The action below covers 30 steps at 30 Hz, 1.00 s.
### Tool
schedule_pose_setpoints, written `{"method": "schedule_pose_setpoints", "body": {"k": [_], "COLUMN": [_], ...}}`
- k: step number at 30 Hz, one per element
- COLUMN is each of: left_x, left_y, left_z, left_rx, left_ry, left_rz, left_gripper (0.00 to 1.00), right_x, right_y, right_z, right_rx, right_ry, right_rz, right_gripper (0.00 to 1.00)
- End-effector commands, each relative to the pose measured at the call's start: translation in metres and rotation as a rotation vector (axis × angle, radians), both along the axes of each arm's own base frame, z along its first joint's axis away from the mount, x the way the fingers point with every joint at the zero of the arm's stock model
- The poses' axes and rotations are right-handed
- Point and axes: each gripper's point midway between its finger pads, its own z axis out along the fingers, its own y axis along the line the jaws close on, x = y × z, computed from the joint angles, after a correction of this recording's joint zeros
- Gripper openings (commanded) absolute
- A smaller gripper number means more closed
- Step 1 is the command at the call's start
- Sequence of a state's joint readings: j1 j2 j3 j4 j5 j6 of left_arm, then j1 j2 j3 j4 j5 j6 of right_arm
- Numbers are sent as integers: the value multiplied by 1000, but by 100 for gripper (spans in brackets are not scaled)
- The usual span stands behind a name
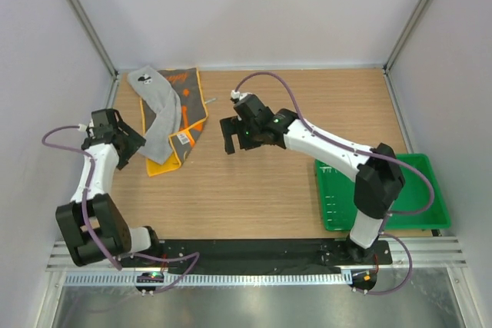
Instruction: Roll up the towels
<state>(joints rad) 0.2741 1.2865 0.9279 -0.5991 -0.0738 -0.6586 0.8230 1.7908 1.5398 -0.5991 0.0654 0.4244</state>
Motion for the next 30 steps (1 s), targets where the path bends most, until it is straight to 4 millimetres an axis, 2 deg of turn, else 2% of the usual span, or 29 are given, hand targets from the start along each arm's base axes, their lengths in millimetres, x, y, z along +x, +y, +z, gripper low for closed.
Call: {"method": "schedule_pose_setpoints", "body": {"k": [1, 2, 4, 5, 6, 13, 15, 18, 21, 25, 28, 30], "left_x": [35, 37, 48, 52, 55, 83, 86, 95, 101, 97, 96, 98], "left_y": [19, 24, 29, 32, 36, 48, 46, 40, 28, 25, 26, 26], "left_z": [9, 3, 1, -10, -12, -43, -58, -71, -77, -88, -96, -97], "left_rx": [-9, 3, 8, 6, 13, 30, 12, 15, 27, 71, 72, 69], "left_ry": [-93, -78, -96, -75, -67, 0, 30, 39, 57, 94, 110, 112], "left_rz": [51, 69, 80, 87, 98, 122, 126, 112, 89, 113, 122, 120], "left_gripper": [74, 73, 70, 70, 70, 66, 61, 58, 57, 56, 48, 35], "right_x": [-22, -27, -39, -43, -45, -63, -67, -69, -68, -69, -70, -71], "right_y": [-34, -37, -46, -51, -54, -70, -77, -84, -90, -95, -97, -100], "right_z": [15, 17, 6, -1, 5, 5, 5, 12, 14, 12, 14, 15], "right_rx": [-37, -32, -46, -61, -51, -59, -70, -65, -80, -109, -113, -115], "right_ry": [-6, 0, 30, 39, 26, 22, 19, -6, -27, -25, -27, -33], "right_rz": [-49, -44, -35, -35, -34, 7, 7, -2, -5, -9, -9, -13], "right_gripper": [100, 100, 100, 100, 100, 100, 100, 100, 100, 100, 100, 100]}}
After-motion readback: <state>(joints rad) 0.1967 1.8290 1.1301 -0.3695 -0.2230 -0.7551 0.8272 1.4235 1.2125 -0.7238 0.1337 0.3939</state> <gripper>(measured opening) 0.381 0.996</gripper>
